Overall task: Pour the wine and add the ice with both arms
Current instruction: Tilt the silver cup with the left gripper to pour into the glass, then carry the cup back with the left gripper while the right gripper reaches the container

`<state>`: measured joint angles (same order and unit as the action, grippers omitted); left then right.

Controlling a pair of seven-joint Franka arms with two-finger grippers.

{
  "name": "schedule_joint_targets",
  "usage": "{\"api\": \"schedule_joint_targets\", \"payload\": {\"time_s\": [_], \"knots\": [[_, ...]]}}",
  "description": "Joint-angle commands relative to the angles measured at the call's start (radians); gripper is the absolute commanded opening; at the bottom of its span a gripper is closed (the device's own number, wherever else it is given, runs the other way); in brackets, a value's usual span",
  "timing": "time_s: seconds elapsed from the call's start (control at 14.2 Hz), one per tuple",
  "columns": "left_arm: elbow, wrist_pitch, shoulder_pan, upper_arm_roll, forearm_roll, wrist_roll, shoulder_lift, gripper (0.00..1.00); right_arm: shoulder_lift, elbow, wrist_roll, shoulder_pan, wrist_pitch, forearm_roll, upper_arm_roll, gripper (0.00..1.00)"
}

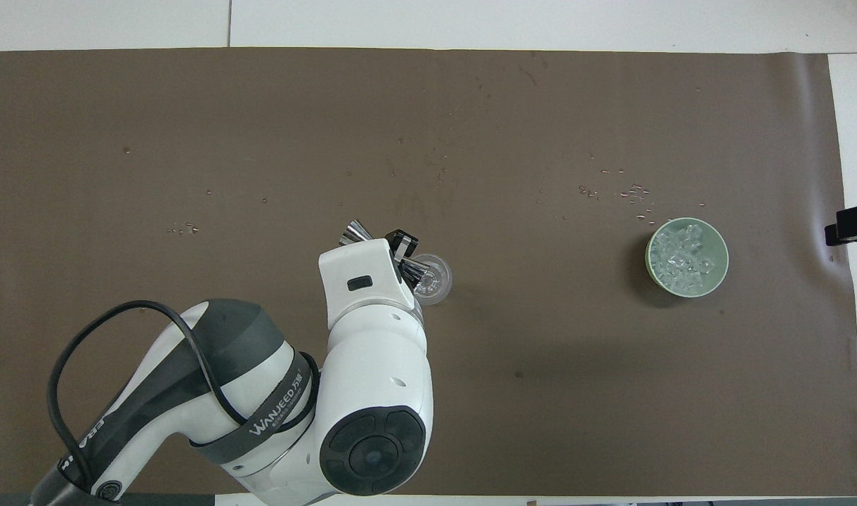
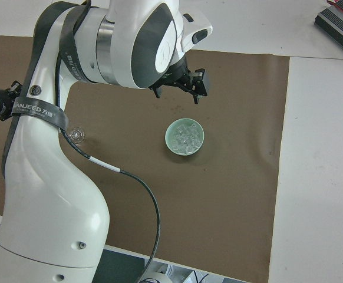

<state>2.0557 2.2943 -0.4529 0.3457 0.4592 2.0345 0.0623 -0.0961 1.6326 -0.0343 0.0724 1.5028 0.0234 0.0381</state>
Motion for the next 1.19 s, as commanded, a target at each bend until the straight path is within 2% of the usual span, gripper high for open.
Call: {"api": "schedule_joint_targets", "payload": {"time_s": [0.0,0.21,0.56,0.77,0.98,1.12], "knots": [[-0.028,-0.023,0.011,-0.014,-0.156,-0.016,-0.002,0.0,-0.014,0.019,-0.006,0.009,0.005,-0.005,-0.006,1.0],[-0.026,-0.016,0.049,-0.016,-0.259,-0.02,-0.002,0.0,-0.014,0.019,-0.006,0.009,0.005,-0.005,-0.006,1.0],[-0.009,0.071,0.147,-0.017,-0.545,-0.091,-0.015,0.0,-0.014,0.019,-0.006,0.009,0.005,-0.005,-0.006,1.0],[0.0,0.079,0.242,-0.017,-0.781,-0.227,-0.019,0.0,-0.013,0.018,-0.006,0.018,0.005,-0.005,-0.006,1.0],[0.018,0.051,0.4,-0.017,-1.092,-0.446,-0.018,0.0,-0.013,0.019,-0.006,0.009,0.013,-0.005,-0.006,1.0],[0.026,-0.013,0.529,-0.017,-1.264,-0.593,-0.018,0.0,-0.048,0.106,-0.016,0.004,0.09,-0.005,-0.007,1.0]]}}
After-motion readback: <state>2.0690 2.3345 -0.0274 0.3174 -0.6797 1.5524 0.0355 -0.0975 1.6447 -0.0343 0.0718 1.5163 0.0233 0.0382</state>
